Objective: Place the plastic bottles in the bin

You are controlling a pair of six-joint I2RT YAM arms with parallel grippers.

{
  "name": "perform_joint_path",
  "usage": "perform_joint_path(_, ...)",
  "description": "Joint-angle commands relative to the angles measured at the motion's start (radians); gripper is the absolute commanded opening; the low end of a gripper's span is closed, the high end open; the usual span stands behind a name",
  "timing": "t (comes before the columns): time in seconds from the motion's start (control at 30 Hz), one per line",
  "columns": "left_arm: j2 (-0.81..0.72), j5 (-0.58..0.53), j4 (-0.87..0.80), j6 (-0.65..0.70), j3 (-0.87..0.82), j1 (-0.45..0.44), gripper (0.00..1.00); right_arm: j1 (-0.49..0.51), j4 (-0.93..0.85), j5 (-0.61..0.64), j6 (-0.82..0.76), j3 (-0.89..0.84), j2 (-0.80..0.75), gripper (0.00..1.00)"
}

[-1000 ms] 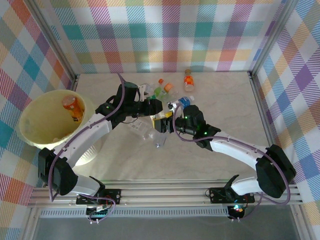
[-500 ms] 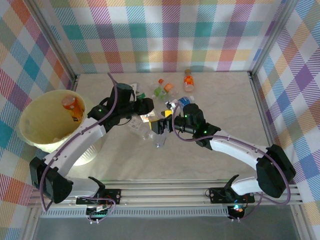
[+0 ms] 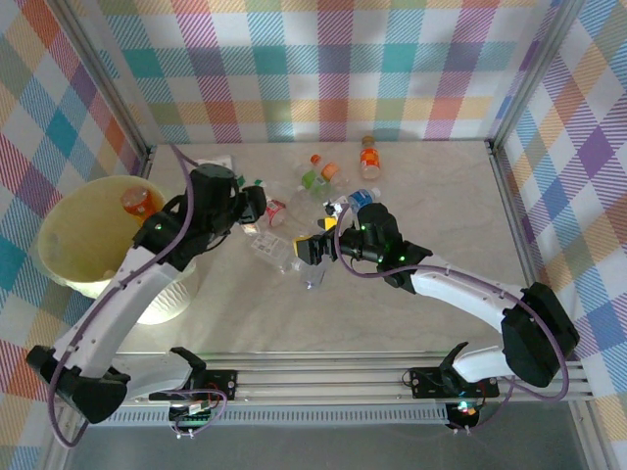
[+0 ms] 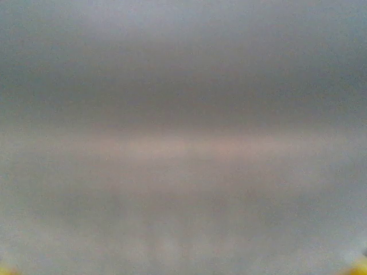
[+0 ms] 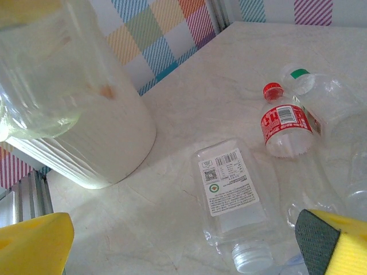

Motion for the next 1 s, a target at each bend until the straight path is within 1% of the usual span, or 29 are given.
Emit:
perform_joint_path(0.0,-0.053,-0.161,-0.096,0.070,0.077,0.000,0.51,0.005,0.053,-0.005,-0.031,0.007,0.010,1.00)
perform_joint_path(0.13,-0.054,-0.298,-0.169,0.123,0.159,-0.001,0.51,0.006,0.056,-0.022,-0.040,0.012,0.012,1.00)
perform_joint_path(0.37,-0.023,-0.607,-0.224,0.225,0.281,0.003,0.51,0.006,0.053,-0.038,-0.049,0.014,0.006,1.00)
perform_joint_path(0.5,0.015,-0.752,-0.233,0.291,0.329,0.045,0.51,0.006,0.051,-0.061,-0.055,0.019,0.002,1.00)
perform_joint_path(0.6,0.035,-0.774,-0.253,0.295,0.352,0.112,0.51,0.006,0.036,-0.074,-0.067,0.033,0.001,1.00)
perform_joint_path(0.63,0.034,-0.798,-0.252,0.295,0.347,0.137,0.51,0.006,0.028,-0.076,-0.072,0.037,0.001,1.00)
perform_joint_path(0.77,0.025,-0.787,-0.259,0.276,0.304,0.288,0.50,0.006,0.016,-0.085,-0.089,0.049,0.000,1.00)
perform_joint_path(0.9,-0.001,-0.651,-0.254,0.253,0.233,0.464,0.50,0.006,0.008,-0.094,-0.099,0.052,-0.004,1.00)
perform_joint_path(0.97,-0.003,-0.606,-0.264,0.245,0.205,0.526,0.50,0.005,0.004,-0.096,-0.100,0.052,-0.006,1.00)
